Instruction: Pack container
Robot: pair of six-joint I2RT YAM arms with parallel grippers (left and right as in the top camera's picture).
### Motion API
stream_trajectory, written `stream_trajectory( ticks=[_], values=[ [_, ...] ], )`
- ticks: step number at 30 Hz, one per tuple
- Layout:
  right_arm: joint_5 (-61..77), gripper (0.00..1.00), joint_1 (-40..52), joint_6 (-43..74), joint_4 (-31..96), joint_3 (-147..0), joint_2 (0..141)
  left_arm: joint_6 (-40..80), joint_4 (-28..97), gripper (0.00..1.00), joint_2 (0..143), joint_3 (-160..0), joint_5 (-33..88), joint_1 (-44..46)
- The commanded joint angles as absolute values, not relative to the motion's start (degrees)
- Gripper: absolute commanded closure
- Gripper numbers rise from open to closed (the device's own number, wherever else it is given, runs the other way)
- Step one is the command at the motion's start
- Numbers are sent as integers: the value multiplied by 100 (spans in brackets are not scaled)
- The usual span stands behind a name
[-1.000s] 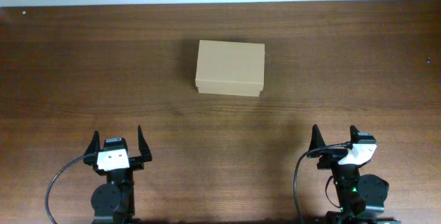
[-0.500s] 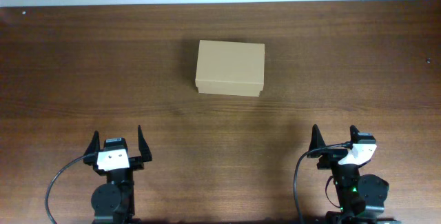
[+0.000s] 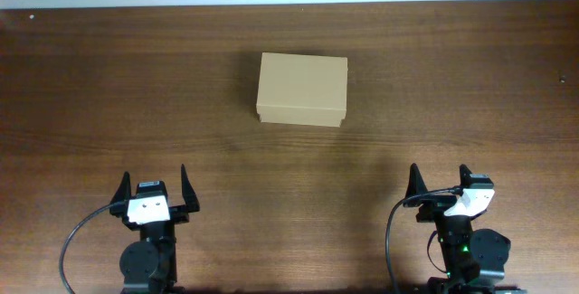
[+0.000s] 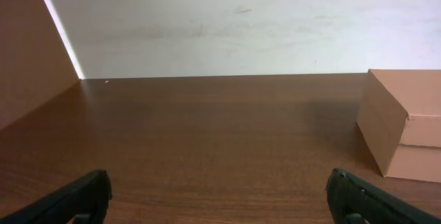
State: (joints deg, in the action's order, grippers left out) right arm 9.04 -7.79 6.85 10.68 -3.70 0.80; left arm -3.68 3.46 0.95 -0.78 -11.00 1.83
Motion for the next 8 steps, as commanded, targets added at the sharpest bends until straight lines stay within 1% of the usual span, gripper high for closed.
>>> stream_trajectory(
  ticks=[1,8],
  values=[
    [834,1,-753,661,1066,-322,14,-440,355,1,34,-51,-1144,204],
    [834,1,-753,661,1063,-322,14,-440,355,0,34,-51,-1144,204]
  ],
)
